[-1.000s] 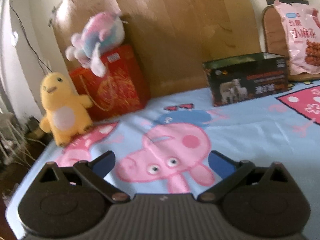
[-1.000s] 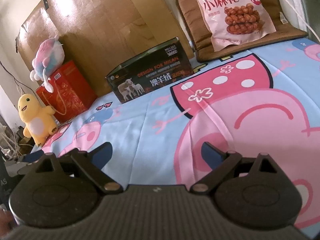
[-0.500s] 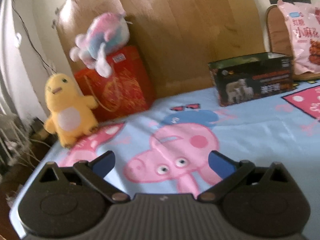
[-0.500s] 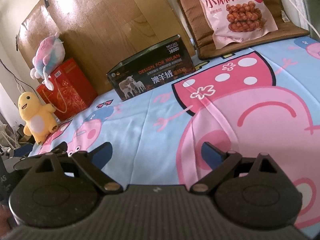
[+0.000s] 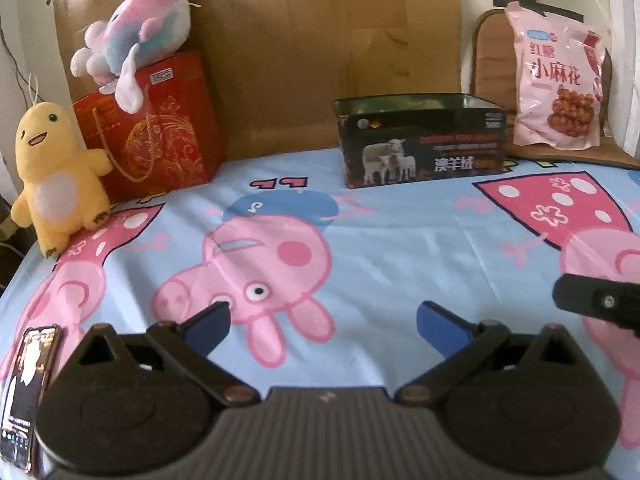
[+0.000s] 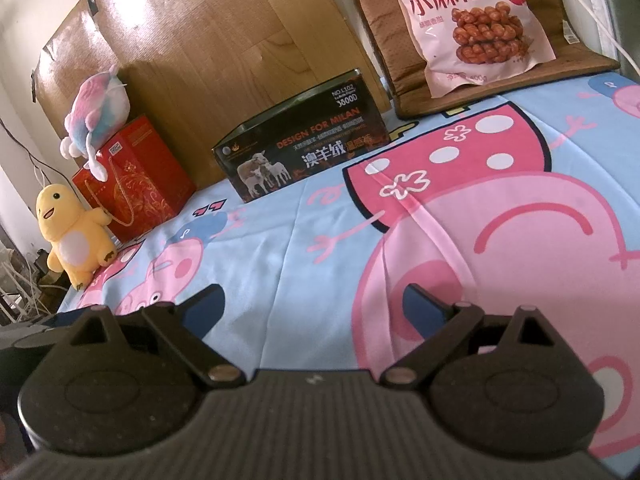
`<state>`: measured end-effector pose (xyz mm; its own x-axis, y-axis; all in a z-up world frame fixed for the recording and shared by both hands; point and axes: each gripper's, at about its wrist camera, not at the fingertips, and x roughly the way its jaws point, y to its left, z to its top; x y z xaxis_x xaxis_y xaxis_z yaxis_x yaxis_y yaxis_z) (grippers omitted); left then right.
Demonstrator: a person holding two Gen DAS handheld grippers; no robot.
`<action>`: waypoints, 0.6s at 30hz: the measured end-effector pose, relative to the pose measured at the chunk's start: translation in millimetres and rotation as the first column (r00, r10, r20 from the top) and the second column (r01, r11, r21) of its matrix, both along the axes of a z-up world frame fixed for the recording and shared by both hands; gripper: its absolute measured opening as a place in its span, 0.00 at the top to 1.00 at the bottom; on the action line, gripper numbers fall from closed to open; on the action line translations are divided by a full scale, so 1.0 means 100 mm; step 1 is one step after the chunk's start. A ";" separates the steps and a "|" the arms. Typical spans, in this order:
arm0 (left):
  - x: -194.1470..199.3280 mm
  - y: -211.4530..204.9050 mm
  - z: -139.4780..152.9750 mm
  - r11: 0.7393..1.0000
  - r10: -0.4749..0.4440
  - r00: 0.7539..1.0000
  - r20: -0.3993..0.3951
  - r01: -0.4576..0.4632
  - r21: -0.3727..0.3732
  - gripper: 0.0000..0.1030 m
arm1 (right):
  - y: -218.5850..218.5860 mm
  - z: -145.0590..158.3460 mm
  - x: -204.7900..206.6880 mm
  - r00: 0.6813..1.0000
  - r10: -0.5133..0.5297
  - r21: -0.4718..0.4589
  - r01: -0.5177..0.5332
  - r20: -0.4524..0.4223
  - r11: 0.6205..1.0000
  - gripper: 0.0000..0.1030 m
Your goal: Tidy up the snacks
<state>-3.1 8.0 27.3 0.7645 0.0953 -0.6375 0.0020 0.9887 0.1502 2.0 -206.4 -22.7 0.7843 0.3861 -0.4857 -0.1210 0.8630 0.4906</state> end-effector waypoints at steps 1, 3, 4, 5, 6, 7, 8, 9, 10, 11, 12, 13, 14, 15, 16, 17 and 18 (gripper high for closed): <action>0.01 -0.01 0.00 1.000 -0.003 1.000 -0.001 0.003 0.002 0.00 | 0.00 0.00 0.00 1.000 0.000 0.000 0.000 0.000 1.000 0.05; 0.01 -0.03 0.00 1.000 -0.009 1.000 -0.004 0.009 0.003 0.00 | -0.02 0.00 0.00 1.000 0.000 0.002 0.000 0.000 1.000 0.05; 0.01 -0.03 0.00 1.000 -0.012 1.000 -0.006 0.012 0.002 0.00 | -0.01 0.00 0.00 1.000 -0.001 0.003 0.001 0.000 1.000 0.05; 0.01 -0.04 0.01 1.000 -0.015 1.000 -0.009 0.015 0.000 0.00 | -0.02 0.00 0.00 1.000 -0.001 0.005 0.001 0.000 1.000 0.05; 0.01 -0.05 0.01 1.000 -0.018 1.000 -0.012 0.018 -0.002 0.00 | -0.02 0.00 0.01 1.000 -0.001 0.006 0.001 0.000 1.000 0.05; 0.01 -0.07 0.01 1.000 -0.021 1.000 -0.013 0.021 -0.002 0.00 | -0.03 0.00 0.01 1.000 0.000 0.007 0.000 0.000 1.000 0.05; 0.00 -0.08 0.01 1.000 -0.025 1.000 -0.014 0.025 -0.001 0.00 | -0.04 0.00 0.01 1.000 0.000 0.008 0.000 0.000 1.000 0.05; 0.01 -0.08 0.01 1.000 -0.028 0.999 -0.015 0.028 -0.001 0.00 | -0.05 0.00 0.01 1.000 0.000 0.009 0.000 0.000 1.000 0.05; 0.00 -0.09 0.01 1.000 -0.030 0.999 -0.016 0.030 0.000 0.00 | -0.04 0.00 0.01 1.000 -0.001 0.009 0.001 0.000 1.000 0.05; 0.00 -0.10 0.01 1.000 -0.031 0.999 -0.017 0.031 0.000 0.00 | -0.04 0.00 0.01 1.000 -0.001 0.010 0.001 0.000 1.000 0.05; 0.01 -0.11 0.01 0.999 -0.033 0.999 -0.017 0.033 0.000 0.00 | -0.05 0.00 0.01 1.000 -0.001 0.011 0.001 -0.001 1.000 0.05; 0.01 -0.12 0.01 0.999 -0.033 0.999 -0.018 0.033 -0.001 0.00 | -0.05 0.00 0.01 1.000 -0.001 0.011 0.001 0.000 1.000 0.05; 0.01 -0.12 0.02 0.999 -0.034 0.999 -0.018 0.034 -0.003 0.00 | -0.05 0.00 0.01 1.000 -0.001 0.011 0.001 0.000 1.000 0.05; 0.01 -0.12 0.02 0.999 -0.034 0.999 -0.018 0.034 -0.005 0.00 | -0.05 0.00 0.01 1.000 -0.001 0.012 0.001 0.000 1.000 0.05; 0.01 -0.12 0.02 0.999 -0.033 0.999 -0.018 0.033 -0.006 0.00 | -0.06 0.00 0.01 1.000 -0.002 0.013 0.002 0.000 1.000 0.05; 0.02 -0.12 0.02 0.999 -0.032 0.999 -0.017 0.032 -0.006 0.00 | -0.06 0.00 0.01 1.000 -0.003 0.014 0.003 0.000 1.000 0.05; 0.02 -0.12 0.02 0.999 -0.032 0.999 -0.017 0.032 -0.007 0.00 | -0.07 -0.01 0.01 1.000 -0.004 0.016 0.004 0.000 1.000 0.05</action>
